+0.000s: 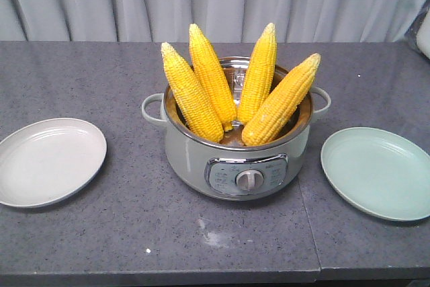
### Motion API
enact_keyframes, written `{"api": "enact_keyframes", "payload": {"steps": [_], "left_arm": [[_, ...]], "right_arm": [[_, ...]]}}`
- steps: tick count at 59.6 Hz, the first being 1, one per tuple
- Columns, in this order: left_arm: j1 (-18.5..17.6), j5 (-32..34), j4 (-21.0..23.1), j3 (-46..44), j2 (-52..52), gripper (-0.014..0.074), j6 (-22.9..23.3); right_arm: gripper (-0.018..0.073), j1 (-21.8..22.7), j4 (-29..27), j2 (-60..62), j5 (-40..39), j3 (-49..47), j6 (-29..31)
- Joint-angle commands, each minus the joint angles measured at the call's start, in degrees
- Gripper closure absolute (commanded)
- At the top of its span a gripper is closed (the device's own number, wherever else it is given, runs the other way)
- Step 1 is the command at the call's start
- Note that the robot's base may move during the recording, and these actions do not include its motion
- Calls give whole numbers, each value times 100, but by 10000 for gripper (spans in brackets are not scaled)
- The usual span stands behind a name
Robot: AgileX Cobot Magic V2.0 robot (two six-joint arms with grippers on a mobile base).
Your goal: Distribute corn equally
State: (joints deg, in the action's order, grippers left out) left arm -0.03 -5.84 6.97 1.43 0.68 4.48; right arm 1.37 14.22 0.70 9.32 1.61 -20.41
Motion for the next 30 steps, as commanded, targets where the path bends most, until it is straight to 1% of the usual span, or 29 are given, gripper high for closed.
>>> {"api": "enact_keyframes", "payload": {"steps": [1,30], "left_arm": [[-8,470,54,-129,83,603,49],[-8,470,54,-129,83,603,49]], "right_arm": [[561,20,63,40,-414,104,41],[561,20,63,40,-419,104,41]]}}
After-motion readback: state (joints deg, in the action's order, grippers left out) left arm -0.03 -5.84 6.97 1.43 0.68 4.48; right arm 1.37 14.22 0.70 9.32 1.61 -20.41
